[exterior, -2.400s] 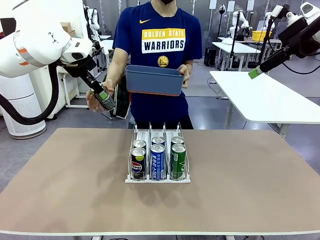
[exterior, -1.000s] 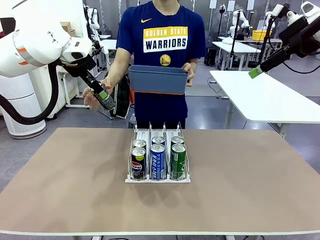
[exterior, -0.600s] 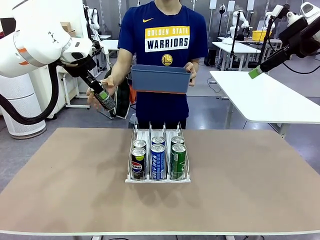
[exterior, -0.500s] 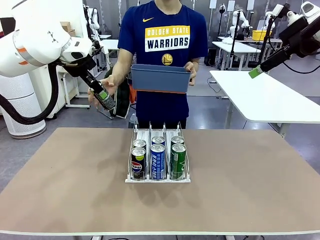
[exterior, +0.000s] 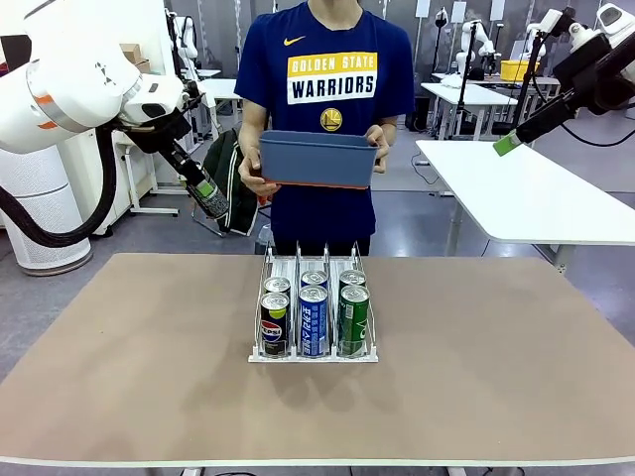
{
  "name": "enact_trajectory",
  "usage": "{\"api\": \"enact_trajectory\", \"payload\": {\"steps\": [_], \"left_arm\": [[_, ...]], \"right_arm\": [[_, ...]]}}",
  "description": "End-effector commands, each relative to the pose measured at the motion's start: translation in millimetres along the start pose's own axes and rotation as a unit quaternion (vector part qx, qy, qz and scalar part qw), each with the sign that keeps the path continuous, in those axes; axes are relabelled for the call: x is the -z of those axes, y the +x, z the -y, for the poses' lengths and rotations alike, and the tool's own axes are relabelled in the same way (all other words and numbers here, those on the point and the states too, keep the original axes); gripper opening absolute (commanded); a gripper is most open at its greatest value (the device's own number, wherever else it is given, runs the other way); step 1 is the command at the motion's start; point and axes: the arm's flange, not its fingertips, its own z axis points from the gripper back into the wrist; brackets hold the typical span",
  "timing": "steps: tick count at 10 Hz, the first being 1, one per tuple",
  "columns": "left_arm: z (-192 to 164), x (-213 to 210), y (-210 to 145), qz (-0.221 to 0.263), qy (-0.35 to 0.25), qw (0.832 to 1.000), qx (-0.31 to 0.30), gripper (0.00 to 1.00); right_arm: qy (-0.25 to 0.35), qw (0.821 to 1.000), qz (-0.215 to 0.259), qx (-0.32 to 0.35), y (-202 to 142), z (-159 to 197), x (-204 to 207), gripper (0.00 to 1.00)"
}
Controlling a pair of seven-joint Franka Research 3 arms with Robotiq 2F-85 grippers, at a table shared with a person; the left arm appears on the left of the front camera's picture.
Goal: Fill the beverage cans into the dispenser.
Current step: Place the picked Pepsi coke in the line of the Automatic Can Dispenser with the same cans.
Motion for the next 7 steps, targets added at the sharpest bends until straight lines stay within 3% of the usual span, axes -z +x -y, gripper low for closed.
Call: {"api": "enact_trajectory", "payload": {"steps": [1, 3, 4, 6, 7], "left_arm": [[0, 0, 0, 0.0, 0.0, 1.0, 0.0, 0.58], [18, -14, -4, -0.008, -0.021, 1.0, -0.016, 0.58], [34, -23, -5, -0.019, -0.031, 0.999, 0.023, 0.58], [77, -46, 1, -0.022, -0.024, 0.997, 0.072, 0.58], [108, -56, 5, -0.024, -0.021, 0.998, 0.054, 0.58]], "right_arm": [[0.0, 1.0, 0.0, 0.0, -1, -1, 1, 1.0], [0.0, 1.0, 0.0, 0.0, -1, -1, 1, 1.0], [0.0, 1.0, 0.0, 0.0, -1, -1, 1, 1.0], [0.0, 1.0, 0.0, 0.0, -1, -1, 1, 1.0], [0.0, 1.0, 0.0, 0.0, -1, -1, 1, 1.0]]}}
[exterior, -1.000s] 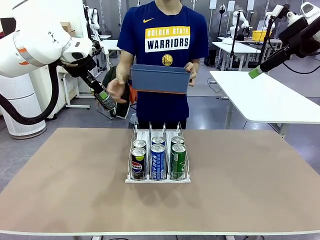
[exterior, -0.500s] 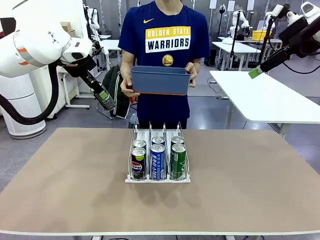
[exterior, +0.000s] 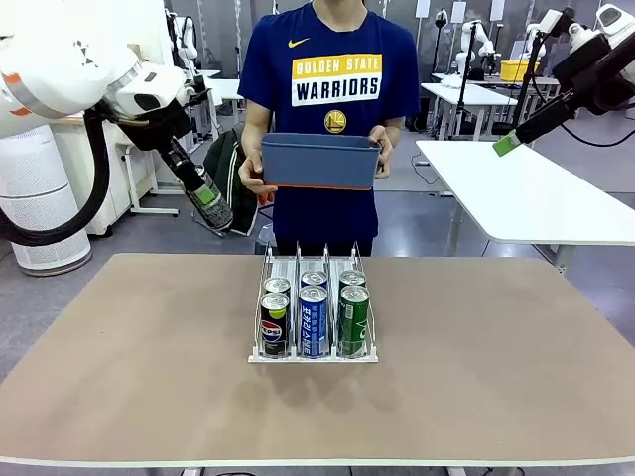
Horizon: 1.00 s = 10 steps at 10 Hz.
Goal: Fill the beverage cans into the dispenser.
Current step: Place the picked Pepsi coke in the line of the Automatic Can Dispenser with the same cans.
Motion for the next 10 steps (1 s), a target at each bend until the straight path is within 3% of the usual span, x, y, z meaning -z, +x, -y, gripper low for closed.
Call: {"api": "enact_trajectory", "payload": {"steps": [1, 4, 5, 8, 9, 10], "left_arm": [[47, -14, 1, 0.003, -0.008, 1.0, 0.009, 0.58], [92, -15, -4, -0.037, -0.066, 0.996, 0.048, 0.58], [110, -14, -10, -0.062, -0.103, 0.989, 0.091, 0.58], [140, 2, -9, -0.066, -0.168, 0.962, 0.205, 0.58], [138, -3, -11, -0.045, -0.156, 0.964, 0.212, 0.58], [144, 4, -6, -0.073, -0.156, 0.972, 0.157, 0.58]], "right_arm": [[0.0, 1.0, 0.0, 0.0, -1, -1, 1, 1.0], [0.0, 1.0, 0.0, 0.0, -1, -1, 1, 1.0], [0.0, 1.0, 0.0, 0.0, -1, -1, 1, 1.0], [0.0, 1.0, 0.0, 0.0, -1, -1, 1, 1.0], [0.0, 1.0, 0.0, 0.0, -1, -1, 1, 1.0], [0.0, 1.0, 0.0, 0.0, -1, -1, 1, 1.0]]}}
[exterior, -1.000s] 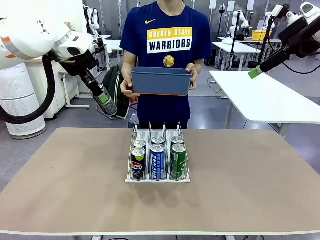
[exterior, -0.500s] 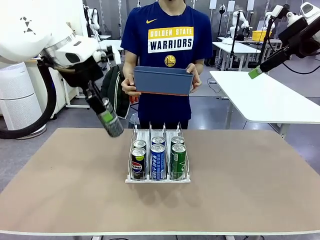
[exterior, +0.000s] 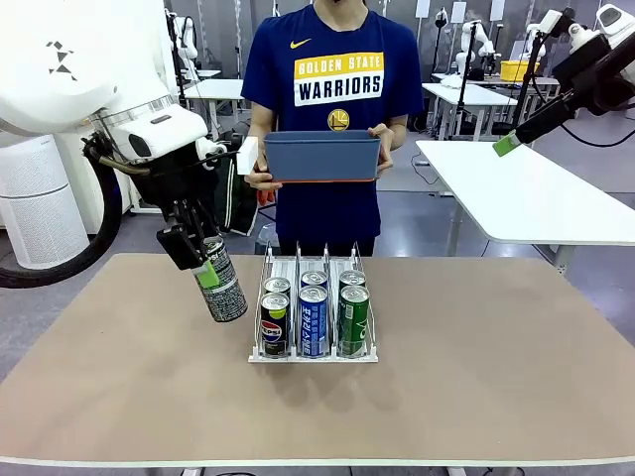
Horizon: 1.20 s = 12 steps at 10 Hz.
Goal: Fill the beverage cans into the dispenser.
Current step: Place the picked Pepsi coke in the line of the Automatic Can Dispenser with the same cans.
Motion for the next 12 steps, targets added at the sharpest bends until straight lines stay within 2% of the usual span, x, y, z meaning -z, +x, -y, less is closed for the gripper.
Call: {"api": "enact_trajectory", "payload": {"steps": [1, 4, 6, 8, 10, 12], "left_arm": [[-3, -1, -3, 0.0, 0.003, 0.999, -0.035, 0.58], [-2, 1, -2, -0.001, 0.0, 1.0, -0.019, 0.58], [-3, 22, 20, -0.044, -0.032, 0.984, -0.168, 0.58], [1, 35, 32, -0.079, -0.027, 0.97, -0.228, 0.58], [6, 53, 45, -0.098, 0.03, 0.95, -0.295, 0.58], [3, 79, 50, -0.096, 0.073, 0.941, -0.317, 0.58]], "right_arm": [[0.0, 1.0, 0.0, 0.0, -1, -1, 1, 1.0], [0.0, 1.0, 0.0, 0.0, -1, -1, 1, 1.0], [0.0, 1.0, 0.0, 0.0, -1, -1, 1, 1.0], [0.0, 1.0, 0.0, 0.0, -1, -1, 1, 1.0], [0.0, 1.0, 0.0, 0.0, -1, -1, 1, 1.0], [0.0, 1.0, 0.0, 0.0, -1, -1, 1, 1.0]]}}
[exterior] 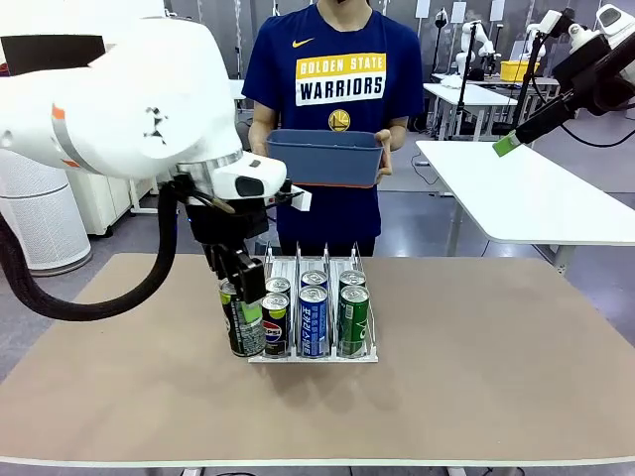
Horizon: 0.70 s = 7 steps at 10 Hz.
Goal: Fill the beverage cans into the dispenser.
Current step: Place the picked Pepsi coke in the line of the Automatic Can Dispenser with the same cans.
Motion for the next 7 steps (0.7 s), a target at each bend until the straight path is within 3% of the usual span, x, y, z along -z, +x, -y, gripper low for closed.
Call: {"api": "enact_trajectory", "payload": {"steps": [1, 3, 5, 6, 7], "left_arm": [[-3, 27, 12, 0.002, 0.036, 0.999, -0.032, 0.58], [-4, 48, 22, 0.007, 0.053, 0.996, -0.068, 0.58], [-6, 47, 20, 0.038, 0.052, 0.997, -0.045, 0.58], [-4, 51, 20, 0.007, 0.037, 0.998, -0.057, 0.58], [-4, 51, 20, 0.007, 0.037, 0.998, -0.057, 0.58]], "right_arm": [[0.0, 1.0, 0.0, 0.0, -1, -1, 1, 1.0], [0.0, 1.0, 0.0, 0.0, -1, -1, 1, 1.0], [0.0, 1.0, 0.0, 0.0, -1, -1, 1, 1.0], [0.0, 1.0, 0.0, 0.0, -1, -1, 1, 1.0], [0.0, 1.0, 0.0, 0.0, -1, -1, 1, 1.0]]}}
